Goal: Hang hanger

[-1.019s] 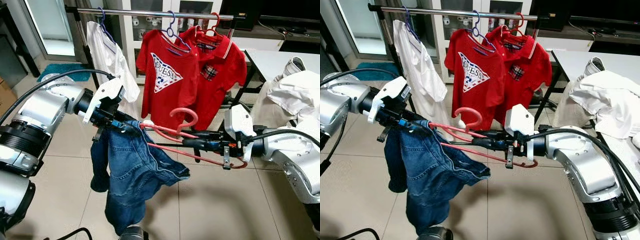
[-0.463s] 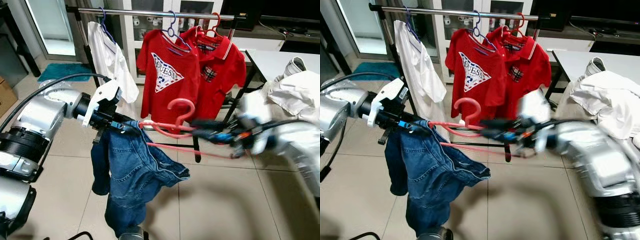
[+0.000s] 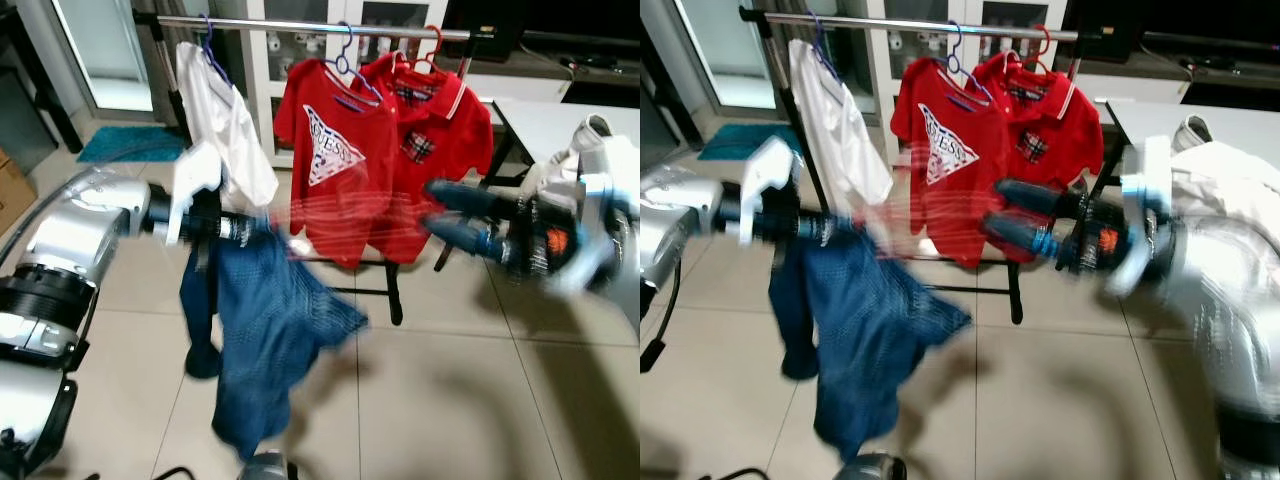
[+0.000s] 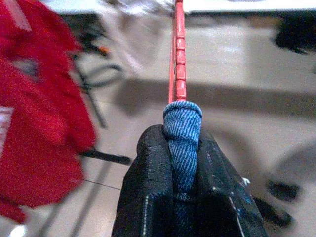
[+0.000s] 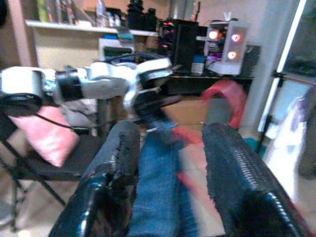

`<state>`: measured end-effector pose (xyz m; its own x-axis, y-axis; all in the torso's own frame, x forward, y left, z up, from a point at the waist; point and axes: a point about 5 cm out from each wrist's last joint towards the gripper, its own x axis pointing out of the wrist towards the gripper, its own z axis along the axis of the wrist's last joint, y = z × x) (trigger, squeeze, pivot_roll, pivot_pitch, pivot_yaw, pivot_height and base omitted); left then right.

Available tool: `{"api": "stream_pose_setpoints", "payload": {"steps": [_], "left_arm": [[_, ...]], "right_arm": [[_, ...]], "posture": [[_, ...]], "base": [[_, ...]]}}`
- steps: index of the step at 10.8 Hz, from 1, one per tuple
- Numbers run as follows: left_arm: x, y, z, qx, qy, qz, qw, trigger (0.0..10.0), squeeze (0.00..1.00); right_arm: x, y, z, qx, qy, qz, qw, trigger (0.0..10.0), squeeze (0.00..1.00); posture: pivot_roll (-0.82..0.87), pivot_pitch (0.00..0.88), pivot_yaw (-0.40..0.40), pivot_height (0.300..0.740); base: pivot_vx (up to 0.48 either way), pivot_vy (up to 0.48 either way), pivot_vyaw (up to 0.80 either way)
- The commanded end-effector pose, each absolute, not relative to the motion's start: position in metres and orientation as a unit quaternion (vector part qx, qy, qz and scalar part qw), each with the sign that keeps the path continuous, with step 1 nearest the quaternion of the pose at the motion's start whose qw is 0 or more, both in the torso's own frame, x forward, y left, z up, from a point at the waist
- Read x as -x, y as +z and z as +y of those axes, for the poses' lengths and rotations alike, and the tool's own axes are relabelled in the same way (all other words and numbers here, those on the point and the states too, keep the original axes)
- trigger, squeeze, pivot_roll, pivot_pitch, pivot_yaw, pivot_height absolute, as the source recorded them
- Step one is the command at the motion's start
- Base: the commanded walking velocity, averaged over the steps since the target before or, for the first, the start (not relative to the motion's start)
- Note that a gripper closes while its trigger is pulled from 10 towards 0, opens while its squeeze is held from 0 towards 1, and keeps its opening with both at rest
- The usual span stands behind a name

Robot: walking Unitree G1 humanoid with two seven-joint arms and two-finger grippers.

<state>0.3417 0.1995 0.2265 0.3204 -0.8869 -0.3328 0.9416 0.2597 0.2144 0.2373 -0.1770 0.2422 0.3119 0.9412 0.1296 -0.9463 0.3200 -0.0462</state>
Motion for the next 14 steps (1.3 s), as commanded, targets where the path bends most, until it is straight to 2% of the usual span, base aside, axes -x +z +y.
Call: {"api": "stream_pose_setpoints", "payload": {"steps": [1, 3, 5, 7, 8, 11, 13, 14], "left_arm": [[-0.34, 0.24, 0.204, -0.186, -0.56, 0.026, 0.807, 0.0, 0.0], [-0.334, 0.249, 0.203, -0.175, -0.565, 0.001, 0.807, 0.0, 0.0], [-0.317, 0.263, 0.194, -0.15, -0.616, -0.02, 0.773, 0.0, 0.0], [-0.306, 0.268, 0.19, -0.147, -0.647, -0.016, 0.748, 0.0, 0.0], [-0.303, 0.268, 0.194, -0.149, -0.661, 0.002, 0.735, 0.0, 0.0], [-0.3, 0.275, 0.198, -0.151, -0.681, 0.015, 0.716, 0.0, 0.0], [-0.299, 0.284, 0.193, -0.147, -0.698, 0.007, 0.701, 0.0, 0.0], [-0.298, 0.293, 0.187, -0.143, -0.709, -0.003, 0.691, 0.0, 0.0]], "right_arm": [[-0.224, 0.237, -0.167, -0.031, 0.598, -0.052, 0.799, 10.0, 1.0], [-0.215, 0.211, -0.151, -0.044, 0.596, 0.005, 0.802, 10.0, 1.0], [-0.238, 0.159, -0.134, -0.038, 0.463, 0.109, 0.879, 10.0, 1.0], [-0.259, 0.135, -0.131, -0.086, 0.371, 0.148, 0.913, 10.0, 1.0], [-0.269, 0.13, -0.137, -0.111, 0.344, 0.155, 0.919, 10.0, 1.0], [-0.271, 0.116, -0.155, -0.14, 0.316, 0.181, 0.921, 10.0, 1.0], [-0.271, 0.11, -0.154, -0.184, 0.327, 0.185, 0.909, 10.0, 1.0], [-0.271, 0.107, -0.145, -0.209, 0.352, 0.19, 0.892, 10.0, 1.0]], "posture": [[0.14, 0.006, 0.022, 0.74], [0.14, 0.012, 0.025, 0.74], [0.14, 0.023, 0.031, 0.74], [0.14, 0.04, 0.025, 0.74], [0.14, 0.046, 0.018, 0.74], [0.14, 0.053, 0.017, 0.74], [0.14, 0.055, 0.023, 0.74], [0.14, 0.056, 0.028, 0.74]], "base": [[0.0, 0.0, 0.0], [0.0, 0.0, 0.0], [0.0, 0.0, 0.0], [0.0, 0.0, 0.0], [0.0, 0.0, 0.0], [0.0, 0.0, 0.0], [0.0, 0.0, 0.0], [0.0, 0.0, 0.0]]}}
